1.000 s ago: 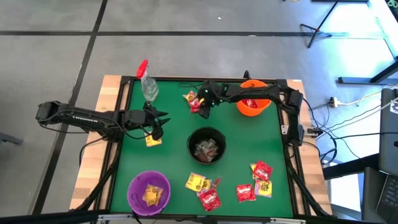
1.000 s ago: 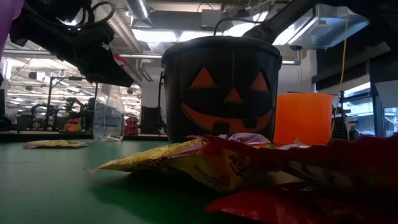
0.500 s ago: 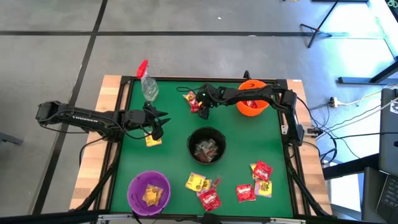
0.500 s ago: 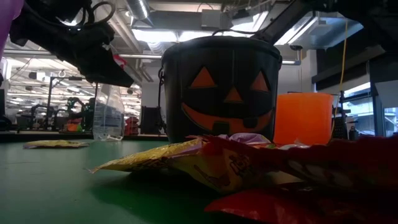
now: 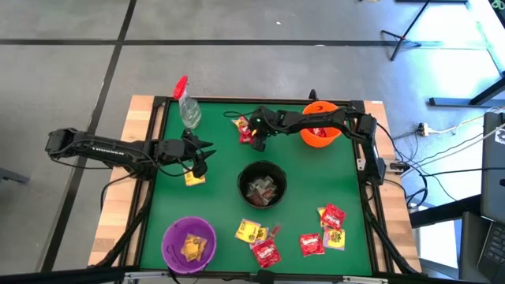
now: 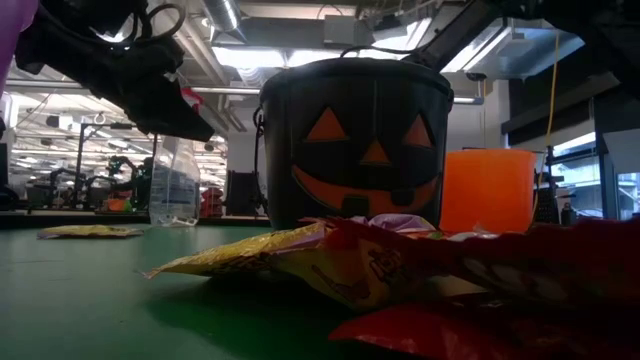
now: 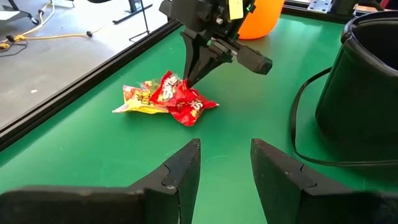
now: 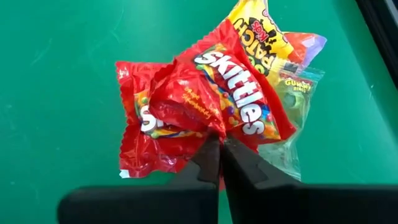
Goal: Sort candy
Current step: Put the red candy into the orange bucket
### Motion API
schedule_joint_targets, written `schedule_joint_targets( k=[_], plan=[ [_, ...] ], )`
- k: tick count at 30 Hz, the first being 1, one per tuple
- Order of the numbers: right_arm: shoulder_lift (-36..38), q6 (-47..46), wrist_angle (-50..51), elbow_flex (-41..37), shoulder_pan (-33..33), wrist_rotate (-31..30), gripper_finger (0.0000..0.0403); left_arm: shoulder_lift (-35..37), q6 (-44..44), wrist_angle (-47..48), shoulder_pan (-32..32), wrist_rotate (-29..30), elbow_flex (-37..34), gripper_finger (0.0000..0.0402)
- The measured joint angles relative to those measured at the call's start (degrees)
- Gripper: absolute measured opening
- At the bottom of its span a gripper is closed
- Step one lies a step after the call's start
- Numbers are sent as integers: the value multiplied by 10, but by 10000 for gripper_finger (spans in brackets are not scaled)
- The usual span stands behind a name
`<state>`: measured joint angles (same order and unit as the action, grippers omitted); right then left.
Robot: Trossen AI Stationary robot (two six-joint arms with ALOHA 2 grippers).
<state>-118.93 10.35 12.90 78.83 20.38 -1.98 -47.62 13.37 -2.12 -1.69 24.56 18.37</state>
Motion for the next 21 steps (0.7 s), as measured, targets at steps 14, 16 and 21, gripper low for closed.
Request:
schedule_joint_targets(
  k=[14,16,21],
  plan=[
    [146,1,51,0,-1,-19,3,0,13,5,0,-1,0,131],
    [176,-1,66,0,-2,-20,4,0,13,6,0,-1,0,131],
    [232,-10,121,0,-2,-17,2,0,14,11,0,-1,0,131]
  ],
)
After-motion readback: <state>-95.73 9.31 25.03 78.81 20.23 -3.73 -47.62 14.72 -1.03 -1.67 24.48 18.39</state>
